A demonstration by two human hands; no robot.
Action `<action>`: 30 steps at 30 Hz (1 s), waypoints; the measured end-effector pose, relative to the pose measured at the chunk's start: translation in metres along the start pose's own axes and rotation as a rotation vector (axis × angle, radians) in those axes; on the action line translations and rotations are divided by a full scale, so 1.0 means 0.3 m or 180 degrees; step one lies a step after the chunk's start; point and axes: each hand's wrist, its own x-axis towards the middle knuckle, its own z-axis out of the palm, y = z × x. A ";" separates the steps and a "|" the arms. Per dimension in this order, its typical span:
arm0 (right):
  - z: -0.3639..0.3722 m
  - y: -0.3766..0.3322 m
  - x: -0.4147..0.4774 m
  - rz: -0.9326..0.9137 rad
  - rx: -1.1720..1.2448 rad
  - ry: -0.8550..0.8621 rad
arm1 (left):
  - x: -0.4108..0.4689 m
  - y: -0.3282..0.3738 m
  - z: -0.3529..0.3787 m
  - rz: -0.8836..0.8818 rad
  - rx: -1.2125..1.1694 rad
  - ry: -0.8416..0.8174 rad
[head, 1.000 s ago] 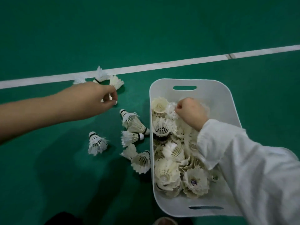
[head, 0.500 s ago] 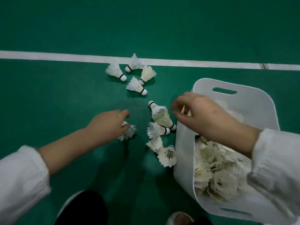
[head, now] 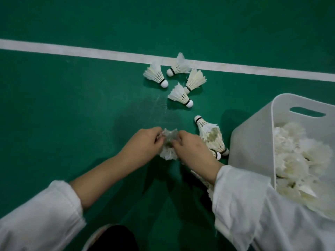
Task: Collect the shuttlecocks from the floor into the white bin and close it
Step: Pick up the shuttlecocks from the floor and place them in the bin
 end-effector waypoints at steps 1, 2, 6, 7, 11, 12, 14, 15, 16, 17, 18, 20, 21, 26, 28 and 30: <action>-0.015 0.005 0.016 -0.0017 -0.0014 0.0115 | 0.010 0.004 -0.013 0.0099 -0.0046 -0.0074; -0.036 0.013 0.029 -0.0011 -0.0028 0.0222 | 0.023 0.008 -0.029 0.0170 -0.0102 -0.0111; -0.162 0.059 0.085 0.0150 0.0023 0.0653 | 0.191 0.011 -0.082 -0.0001 -0.0502 0.0312; -0.191 0.071 0.100 0.0176 0.0067 0.0705 | 0.251 0.009 -0.083 -0.0094 -0.0550 0.0458; -0.248 0.097 0.148 0.0278 0.0300 0.0912 | 0.435 0.025 -0.045 -0.0508 -0.1137 0.0463; -0.250 0.098 0.152 0.0319 0.0379 0.0980 | 0.456 0.033 -0.026 -0.0612 -0.1458 0.0351; -0.244 0.096 0.158 0.0260 0.0498 0.1112 | 0.477 0.039 0.016 -0.0763 -0.1919 0.0145; -0.238 0.095 0.160 0.0189 0.0525 0.1124 | 0.483 0.034 0.037 -0.0806 -0.2012 0.0096; -0.233 0.094 0.161 0.0135 0.0539 0.1104 | 0.484 0.026 0.053 -0.0835 -0.2047 0.0096; -0.229 0.093 0.164 0.0120 0.0538 0.1052 | 0.480 0.015 0.061 -0.0855 -0.2058 0.0116; -0.227 0.092 0.168 0.0112 0.0536 0.1008 | 0.470 0.002 0.060 -0.0849 -0.2052 0.0158; -0.223 0.092 0.177 0.0095 0.0559 0.0963 | 0.441 -0.035 0.036 -0.0763 -0.1848 0.0363; -0.223 0.091 0.182 0.0097 0.0604 0.0966 | 0.424 -0.053 0.013 -0.0714 -0.1678 0.0538; -0.233 0.073 0.190 0.0110 0.0737 0.0836 | 0.418 -0.116 -0.149 -0.0700 -0.0679 0.1237; -0.235 0.061 0.184 0.0117 0.0828 0.0744 | 0.472 -0.125 -0.185 -0.0853 -0.0699 0.1136; -0.237 0.053 0.181 0.0131 0.0922 0.0680 | 0.529 -0.128 -0.187 -0.1032 -0.1048 0.0925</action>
